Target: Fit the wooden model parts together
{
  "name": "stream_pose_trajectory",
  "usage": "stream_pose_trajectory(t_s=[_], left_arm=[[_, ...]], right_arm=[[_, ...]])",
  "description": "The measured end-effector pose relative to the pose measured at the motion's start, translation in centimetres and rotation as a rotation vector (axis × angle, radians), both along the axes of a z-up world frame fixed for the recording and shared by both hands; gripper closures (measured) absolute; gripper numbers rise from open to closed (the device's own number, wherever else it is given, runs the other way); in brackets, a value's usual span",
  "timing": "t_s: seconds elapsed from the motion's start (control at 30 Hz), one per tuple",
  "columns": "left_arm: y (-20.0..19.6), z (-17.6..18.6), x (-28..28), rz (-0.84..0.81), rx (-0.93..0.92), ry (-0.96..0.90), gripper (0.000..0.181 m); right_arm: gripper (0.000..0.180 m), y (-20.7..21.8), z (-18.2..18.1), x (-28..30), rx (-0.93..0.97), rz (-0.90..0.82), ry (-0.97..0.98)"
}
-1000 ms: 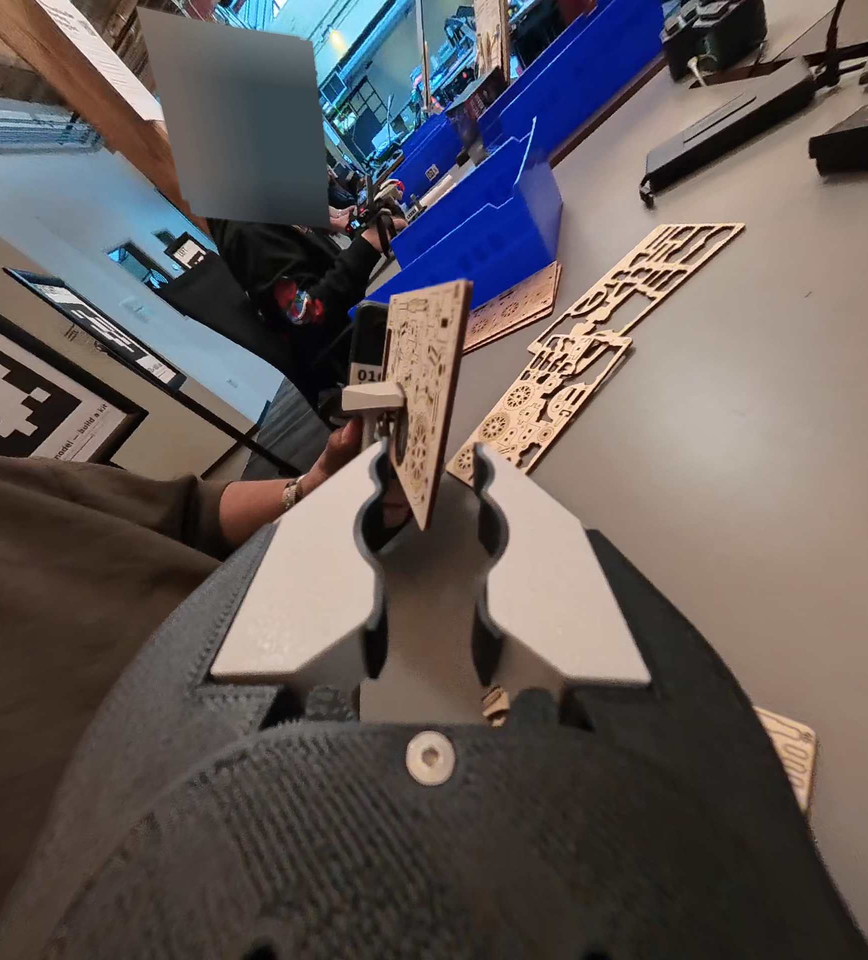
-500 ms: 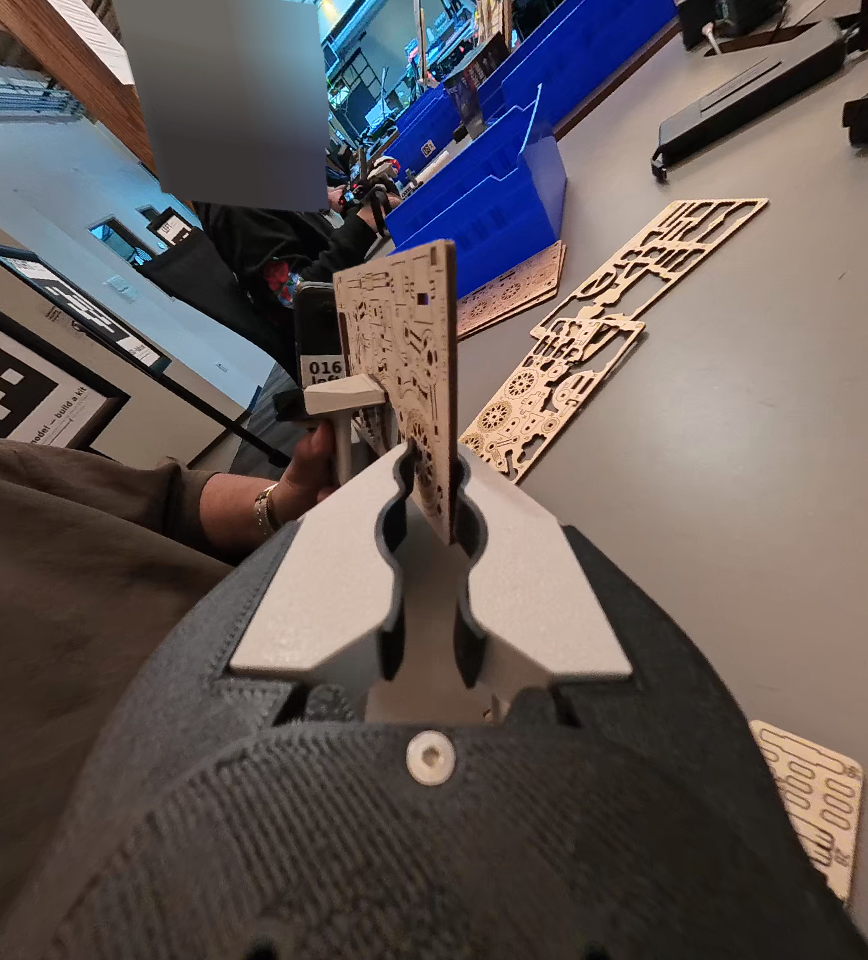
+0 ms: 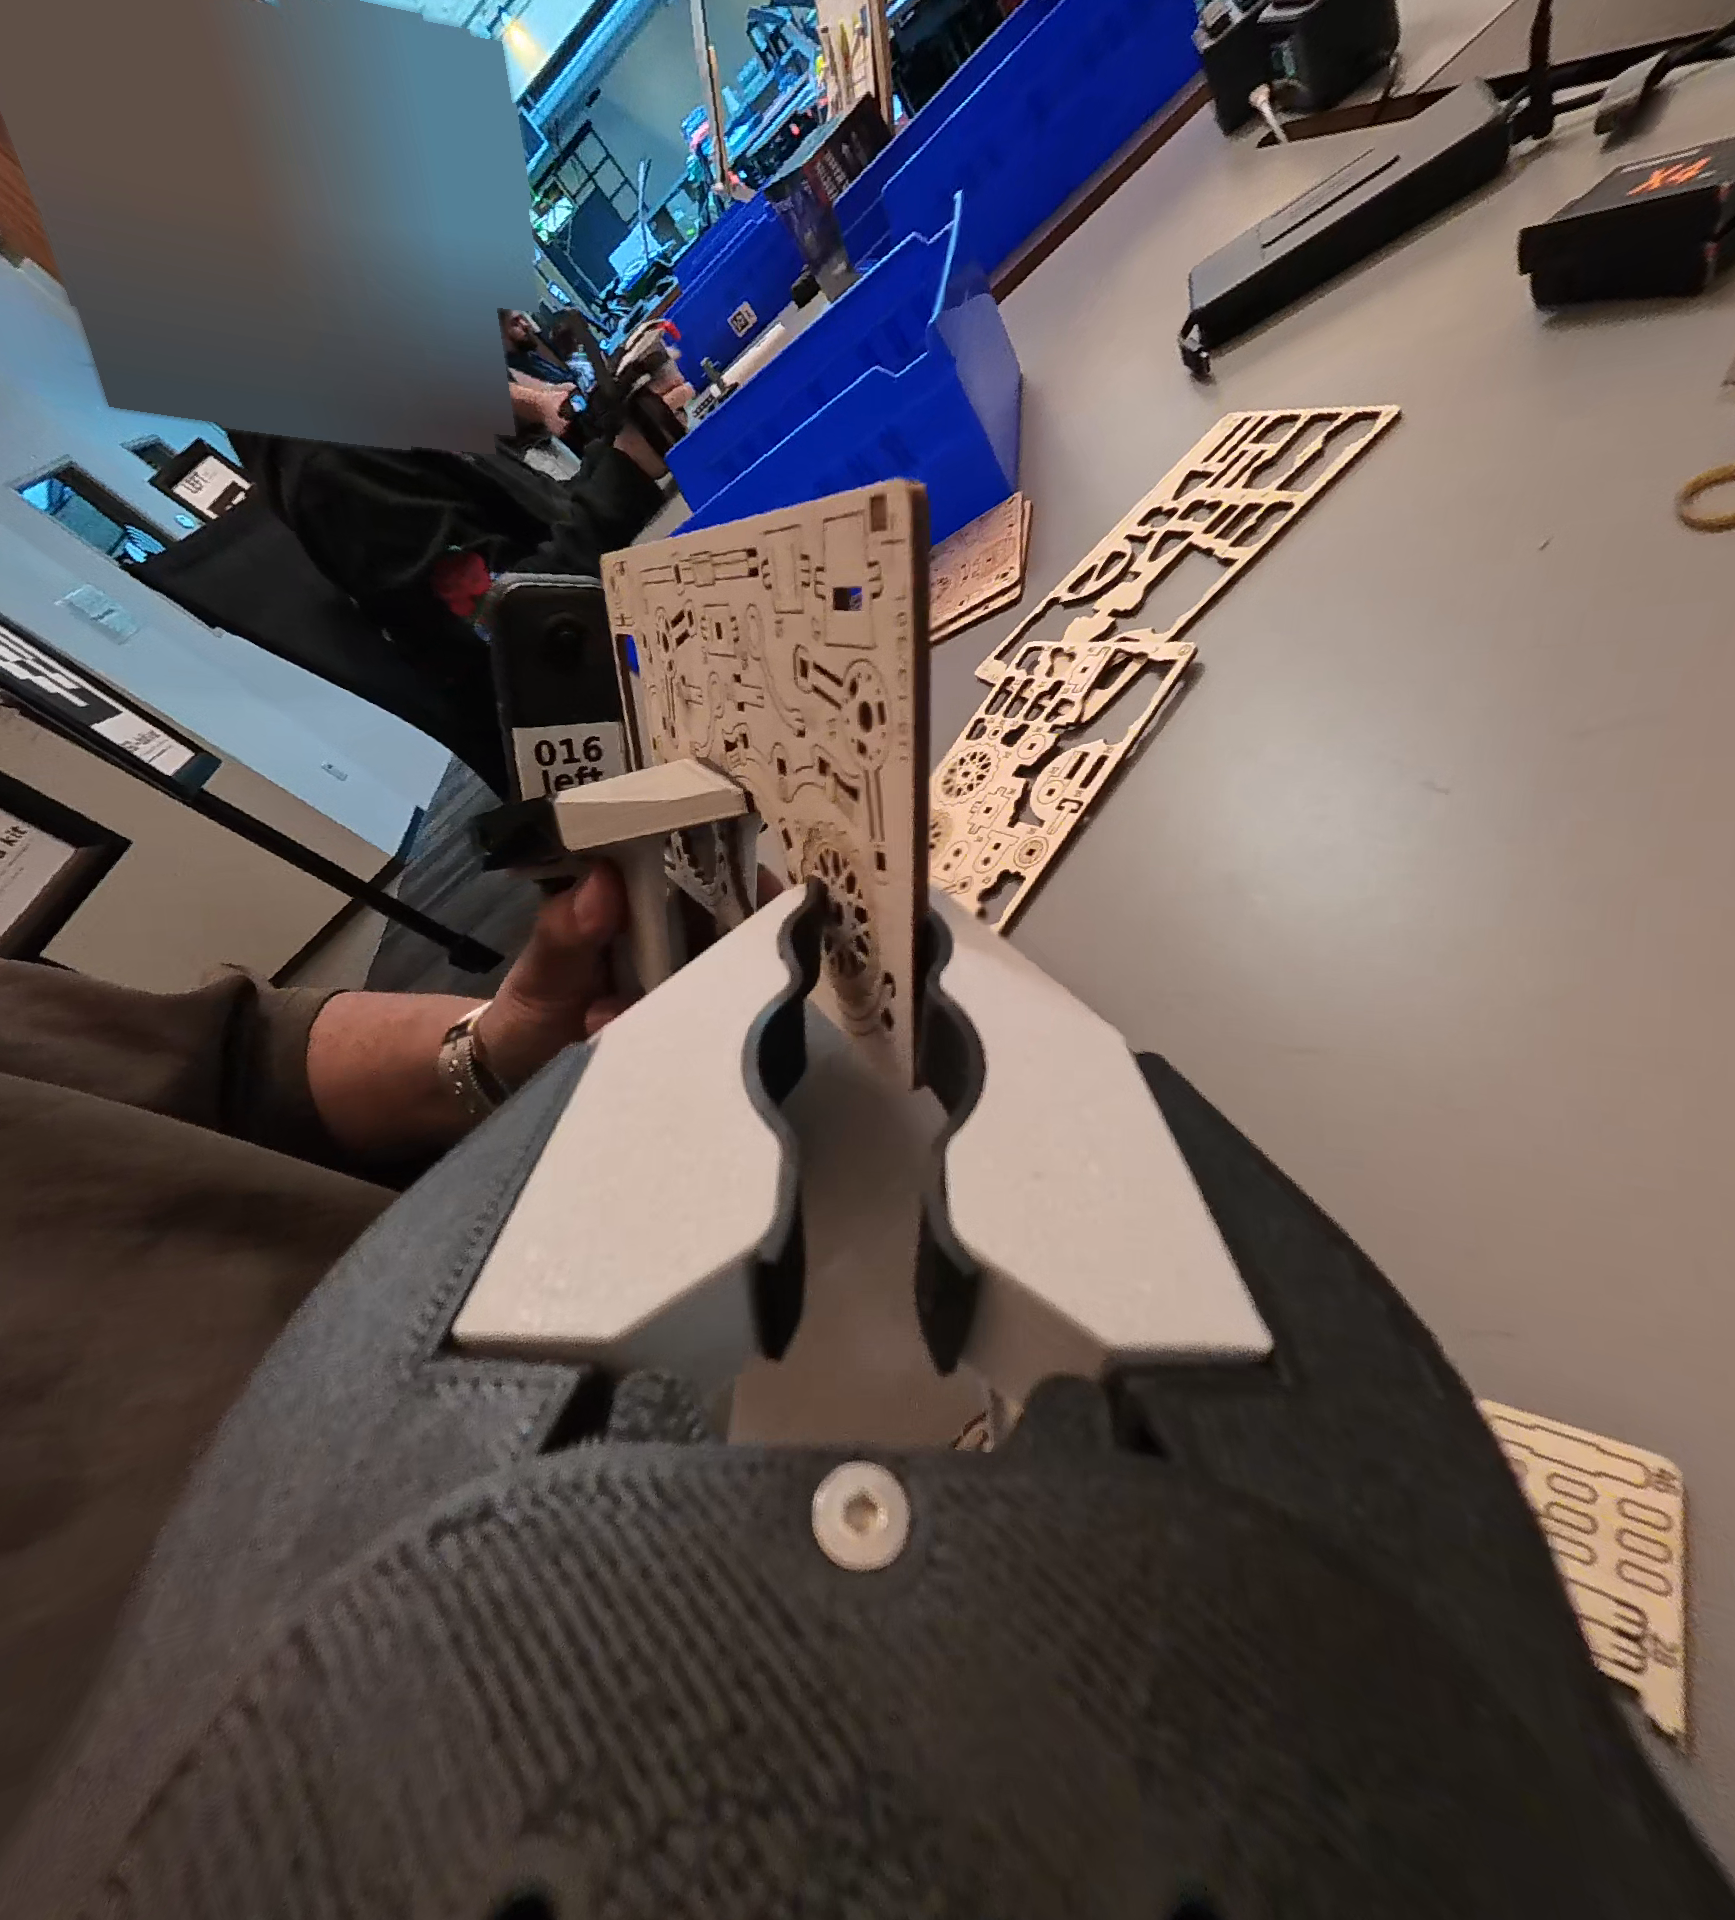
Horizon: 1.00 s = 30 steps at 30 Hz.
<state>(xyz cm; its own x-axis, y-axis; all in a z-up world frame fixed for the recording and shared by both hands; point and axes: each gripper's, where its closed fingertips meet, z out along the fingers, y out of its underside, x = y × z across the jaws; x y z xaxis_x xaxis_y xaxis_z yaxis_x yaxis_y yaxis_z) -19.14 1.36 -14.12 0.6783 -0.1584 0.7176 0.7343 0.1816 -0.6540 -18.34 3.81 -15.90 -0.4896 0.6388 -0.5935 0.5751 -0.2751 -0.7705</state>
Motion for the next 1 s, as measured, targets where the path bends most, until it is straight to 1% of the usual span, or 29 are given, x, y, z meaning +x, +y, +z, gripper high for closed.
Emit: stream_pose_trajectory(t_s=[0.1,0.33,0.47,0.83,0.93,1.0], left_arm=[[0.1,-0.2,-0.2,0.009,-0.006,-0.005,0.18],[0.1,-0.2,-0.4,0.033,-0.009,0.0,0.18],[0.2,-0.3,-0.4,0.042,-0.014,0.006,0.18],[0.3,-0.6,-0.8,0.056,-0.001,-0.046,0.179],[0.2,-0.4,-0.9,0.048,0.001,-0.033,0.18],[-0.1,0.0,-0.9,0.03,0.041,-0.068,0.18]], right_arm=[[0.164,0.1,-0.2,-0.2,0.02,-0.027,0.005],[0.156,0.6,-0.5,-0.8,0.138,-0.095,0.053],[0.154,0.8,-0.6,-0.9,0.163,-0.114,0.062],[0.153,0.9,-0.7,-1.2,0.226,-0.163,0.092],[0.153,0.8,-0.8,-1.2,0.188,-0.138,0.069],[0.157,0.5,-0.3,-1.1,0.105,-0.095,0.076]])
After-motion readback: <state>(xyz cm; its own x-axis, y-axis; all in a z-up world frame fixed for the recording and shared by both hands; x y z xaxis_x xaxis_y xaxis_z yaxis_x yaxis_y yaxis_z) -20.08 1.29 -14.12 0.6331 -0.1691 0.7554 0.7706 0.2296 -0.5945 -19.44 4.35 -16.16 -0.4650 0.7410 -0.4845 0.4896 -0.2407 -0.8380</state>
